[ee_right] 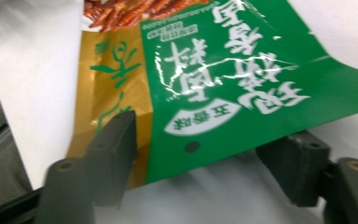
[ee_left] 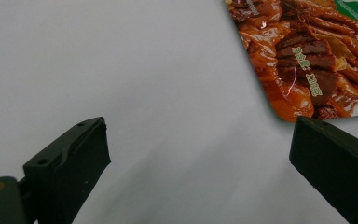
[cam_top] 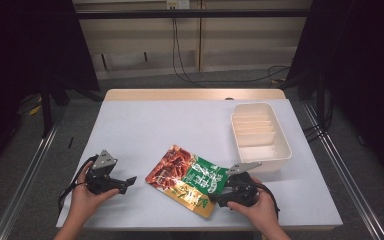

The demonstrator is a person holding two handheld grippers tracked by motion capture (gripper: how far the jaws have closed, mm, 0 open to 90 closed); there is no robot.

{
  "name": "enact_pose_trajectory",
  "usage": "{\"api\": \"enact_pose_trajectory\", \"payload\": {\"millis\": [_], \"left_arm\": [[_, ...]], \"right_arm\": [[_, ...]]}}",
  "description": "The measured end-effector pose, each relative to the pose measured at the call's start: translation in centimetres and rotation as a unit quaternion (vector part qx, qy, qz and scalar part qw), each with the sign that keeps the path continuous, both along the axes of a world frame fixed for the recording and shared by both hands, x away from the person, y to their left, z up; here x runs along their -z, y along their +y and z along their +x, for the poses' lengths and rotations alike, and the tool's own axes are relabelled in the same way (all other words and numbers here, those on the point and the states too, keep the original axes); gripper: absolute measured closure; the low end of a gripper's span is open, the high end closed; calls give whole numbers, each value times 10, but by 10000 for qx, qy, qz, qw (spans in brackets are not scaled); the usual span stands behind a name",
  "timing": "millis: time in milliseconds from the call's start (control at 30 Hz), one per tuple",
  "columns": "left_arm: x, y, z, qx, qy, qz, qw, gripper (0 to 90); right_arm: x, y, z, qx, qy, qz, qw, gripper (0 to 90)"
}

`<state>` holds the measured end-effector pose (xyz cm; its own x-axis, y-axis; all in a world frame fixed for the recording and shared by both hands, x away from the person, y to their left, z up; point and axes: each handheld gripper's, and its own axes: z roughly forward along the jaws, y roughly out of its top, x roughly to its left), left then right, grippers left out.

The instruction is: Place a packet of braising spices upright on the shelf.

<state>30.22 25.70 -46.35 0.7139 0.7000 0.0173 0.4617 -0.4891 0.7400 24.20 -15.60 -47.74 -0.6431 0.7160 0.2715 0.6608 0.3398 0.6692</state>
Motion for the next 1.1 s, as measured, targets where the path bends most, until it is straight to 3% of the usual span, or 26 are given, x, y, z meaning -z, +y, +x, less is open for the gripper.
{"api": "enact_pose_trajectory", "payload": {"millis": [233, 567, 600, 700, 867, 1100], "left_arm": [[0, -1, -1, 26, -29, 44, 10000, 48], [-1, 0, -1, -17, -36, 3, 10000, 53], [-2, 0, -1, 4, -68, 8, 10000, 54], [-2, 0, -2, -17, -90, -14, 10000, 55], [-3, 0, -2, -24, -117, -7, 9999, 58], [-4, 2, -2, -32, -174, -48, 9998, 59]], "right_arm": [[-1, 14, 7, 26, 109, -34, 9999, 430], [-3, 17, 15, 355, 300, -81, 9989, 617], [-3, 16, 16, 399, 357, -62, 9985, 684], [-5, 17, 18, 409, 412, -165, 9982, 774], [-13, 18, 23, 400, 424, -239, 9980, 882], [-33, 21, 36, 260, 414, -412, 9980, 900]]}}
